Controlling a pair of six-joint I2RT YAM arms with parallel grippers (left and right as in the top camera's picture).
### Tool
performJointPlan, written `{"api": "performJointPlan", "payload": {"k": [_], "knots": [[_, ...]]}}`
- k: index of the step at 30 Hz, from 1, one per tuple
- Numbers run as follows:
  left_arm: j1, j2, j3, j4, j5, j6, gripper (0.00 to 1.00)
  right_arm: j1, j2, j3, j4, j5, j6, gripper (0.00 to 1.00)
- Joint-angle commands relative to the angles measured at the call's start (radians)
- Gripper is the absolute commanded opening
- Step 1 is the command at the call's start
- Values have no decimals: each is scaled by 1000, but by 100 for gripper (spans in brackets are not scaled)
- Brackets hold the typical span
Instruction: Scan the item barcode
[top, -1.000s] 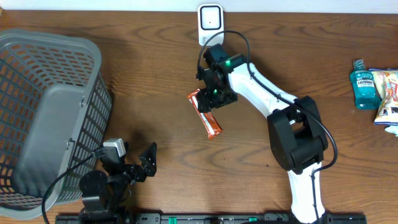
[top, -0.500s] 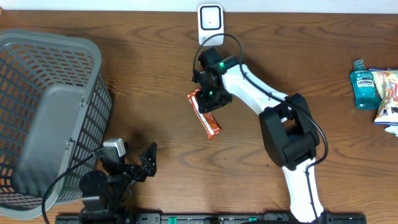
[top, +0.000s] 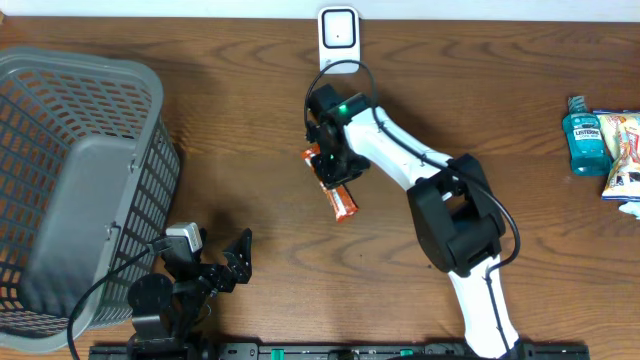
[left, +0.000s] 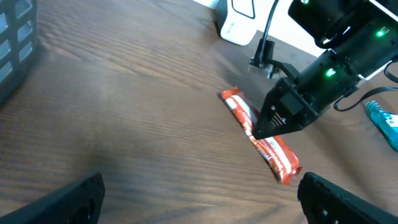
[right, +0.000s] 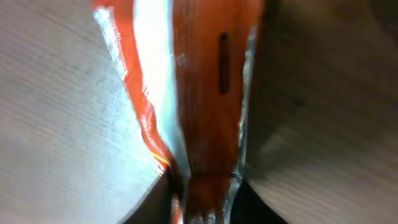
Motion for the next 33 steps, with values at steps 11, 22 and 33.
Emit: {"api": "performJointPlan", "payload": {"k": [11, 22, 33], "knots": [[5, -2, -14, -21, 12, 9, 99, 53, 168, -61, 51, 153, 42, 25], [5, -2, -14, -21, 12, 9, 99, -4, 153, 93, -53, -75, -39, 68], [5, -2, -14, -21, 12, 9, 99, -48, 163, 69, -45, -128, -83, 45]]}}
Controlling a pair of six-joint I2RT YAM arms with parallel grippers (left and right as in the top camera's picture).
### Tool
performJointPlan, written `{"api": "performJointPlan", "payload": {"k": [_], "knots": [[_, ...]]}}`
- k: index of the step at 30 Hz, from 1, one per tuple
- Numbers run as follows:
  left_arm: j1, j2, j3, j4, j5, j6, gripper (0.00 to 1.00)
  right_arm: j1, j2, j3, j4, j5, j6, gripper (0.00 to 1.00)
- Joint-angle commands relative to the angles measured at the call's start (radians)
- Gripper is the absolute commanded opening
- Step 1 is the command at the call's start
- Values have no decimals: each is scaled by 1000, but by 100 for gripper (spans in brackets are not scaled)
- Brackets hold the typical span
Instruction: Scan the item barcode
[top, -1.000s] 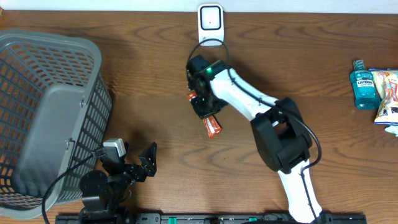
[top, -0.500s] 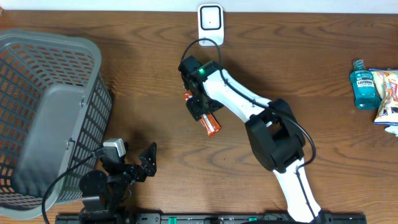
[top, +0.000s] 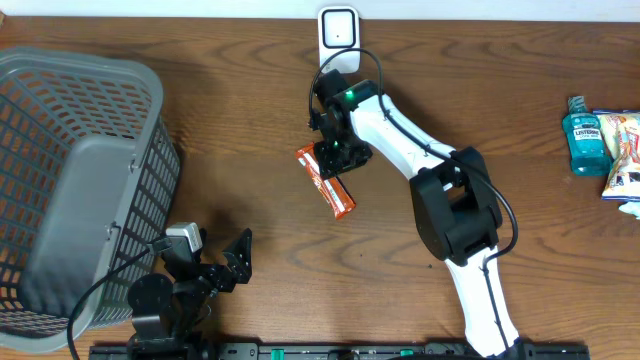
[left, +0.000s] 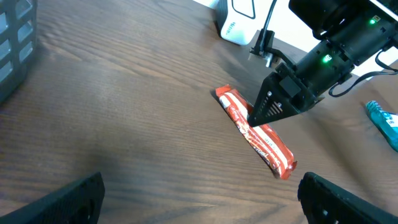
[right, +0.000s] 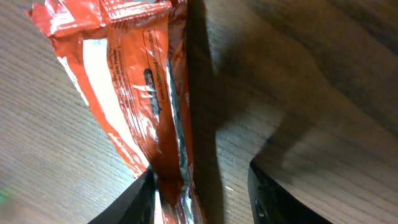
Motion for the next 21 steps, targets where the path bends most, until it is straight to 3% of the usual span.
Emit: {"api": "performJointPlan", "payload": {"k": [1, 7, 11, 16, 21], "knots": [[5, -2, -14, -21, 12, 9, 99, 13, 105, -56, 5, -42, -49, 45], [5, -2, -14, -21, 12, 9, 99, 52, 156, -79, 13, -43, -49, 39], [5, -2, -14, -21, 12, 9, 99, 64, 217, -79, 17, -43, -35, 1], [5, -2, -14, -21, 12, 9, 99, 34, 209, -63, -8, -37, 0, 1], [5, -2, -14, -21, 12, 9, 99, -29, 93, -34, -63, -90, 41, 2]]}}
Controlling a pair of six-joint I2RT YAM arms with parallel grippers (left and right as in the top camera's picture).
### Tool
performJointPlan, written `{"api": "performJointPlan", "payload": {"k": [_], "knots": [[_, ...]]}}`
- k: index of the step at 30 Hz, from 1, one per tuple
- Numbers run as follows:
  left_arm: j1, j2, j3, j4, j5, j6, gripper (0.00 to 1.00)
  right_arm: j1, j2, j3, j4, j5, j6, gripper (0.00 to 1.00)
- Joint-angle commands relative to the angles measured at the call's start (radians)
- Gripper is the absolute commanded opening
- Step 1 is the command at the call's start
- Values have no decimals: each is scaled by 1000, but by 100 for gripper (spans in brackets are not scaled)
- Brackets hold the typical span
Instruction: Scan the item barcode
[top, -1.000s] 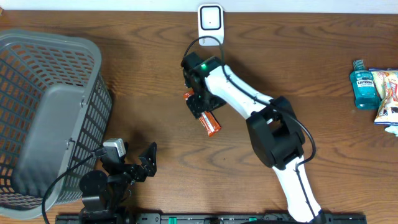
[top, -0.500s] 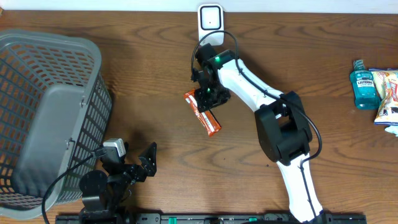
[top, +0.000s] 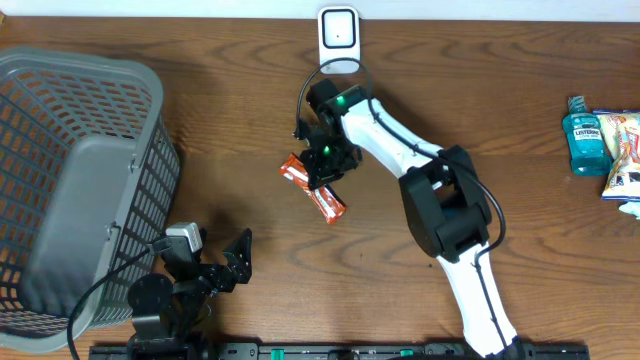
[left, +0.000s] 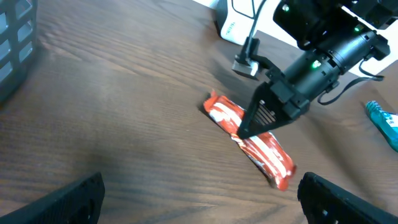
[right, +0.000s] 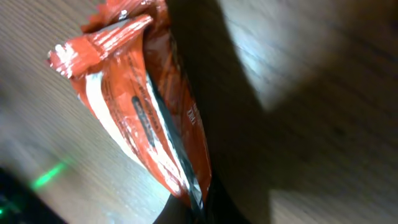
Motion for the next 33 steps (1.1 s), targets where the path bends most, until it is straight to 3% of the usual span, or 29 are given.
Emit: {"api": "performJointPlan", "payload": {"k": [1, 8, 20, 29, 33], "knots": [[5, -2, -14, -21, 12, 9, 99, -59, 1, -53, -38, 96, 37, 2], [5, -2, -14, -21, 12, 9, 99, -146, -265, -54, -60, -224, -134, 1], [5, -2, -14, -21, 12, 9, 99, -187, -506, -59, -246, -446, -229, 1], [5, -2, -14, -21, 12, 9, 99, -158, -597, -113, -193, -435, -29, 1], [5, -2, -14, -21, 12, 9, 99, -140, -700, -227, -85, -315, 126, 2]]}}
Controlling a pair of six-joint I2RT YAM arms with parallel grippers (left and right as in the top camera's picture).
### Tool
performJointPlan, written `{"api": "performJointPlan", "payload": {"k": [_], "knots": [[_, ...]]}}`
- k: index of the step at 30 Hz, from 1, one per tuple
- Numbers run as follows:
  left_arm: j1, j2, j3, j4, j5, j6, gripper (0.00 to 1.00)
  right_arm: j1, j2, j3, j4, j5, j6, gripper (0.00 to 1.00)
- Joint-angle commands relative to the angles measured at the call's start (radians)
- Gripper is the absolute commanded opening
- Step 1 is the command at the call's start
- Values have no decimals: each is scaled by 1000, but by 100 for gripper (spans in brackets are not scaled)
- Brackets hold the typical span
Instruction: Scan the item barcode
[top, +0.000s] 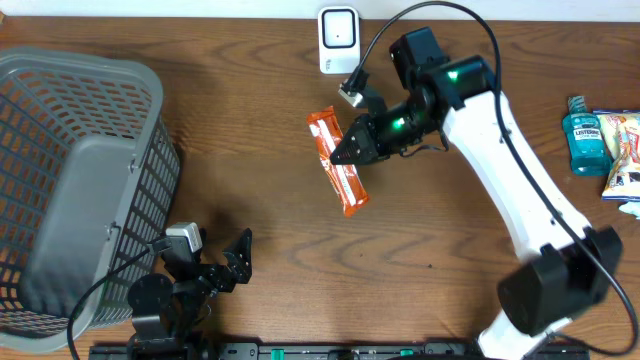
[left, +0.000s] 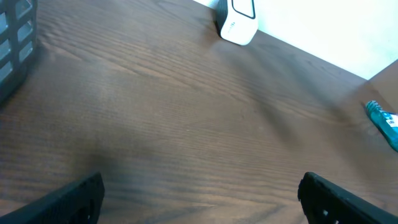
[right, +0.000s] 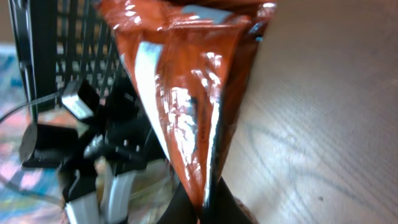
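Observation:
An orange snack wrapper (top: 337, 162) hangs above the table's middle, pinched at one edge by my right gripper (top: 352, 153), which is shut on it. In the right wrist view the wrapper (right: 186, 93) fills the frame, its lower end caught between the fingers (right: 205, 202). The white barcode scanner (top: 338, 40) stands at the back edge, also seen as the scanner (left: 239, 22) in the left wrist view. My left gripper (top: 230, 262) rests near the front left; its fingertips (left: 323, 193) stand far apart with nothing between them.
A grey mesh basket (top: 70, 180) fills the left side. A blue mouthwash bottle (top: 585, 135) and snack packets (top: 622, 150) lie at the far right edge. The left arm's base (top: 160, 295) sits at the front edge.
My right gripper, shut on the wrapper, has risen off the table and swung to the right. The wrapper has left the left wrist view. The left arm has not moved.
First the wrapper lay on the table below the scanner with my right gripper down on it. It then sat a little further left with each moment, still under the gripper. Now it is held up off the table in the shut right gripper.

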Motion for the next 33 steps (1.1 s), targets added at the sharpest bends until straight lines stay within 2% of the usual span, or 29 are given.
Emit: {"api": "performJointPlan", "payload": {"k": [1, 11, 14, 20, 24, 25, 27, 28, 30, 33], "knots": [[5, -2, -14, -21, 12, 9, 99, 23, -139, -117, 79, 98, 200, 2], [5, -2, -14, -21, 12, 9, 99, 37, -512, -627, 420, 120, 553, 2], [5, -2, -14, -21, 12, 10, 99, 47, -581, -687, 444, 109, 584, 2], [5, -2, -14, -21, 12, 9, 99, 53, -672, -699, 464, 63, 589, 2], [5, -2, -14, -21, 12, 9, 99, 53, -682, -699, 442, 227, 592, 1], [5, -2, -14, -21, 12, 9, 99, 56, -676, -700, 425, 266, 612, 8], [5, -2, -14, -21, 12, 9, 99, 67, -663, -703, 381, 349, 690, 32], [5, -2, -14, -21, 12, 9, 99, 79, -653, -708, 358, 400, 752, 39], [5, -2, -14, -21, 12, 9, 99, 107, -631, -722, 336, 477, 848, 46], [5, -2, -14, -21, 13, 9, 99, 163, -573, -745, 358, 567, 980, 74]]}}
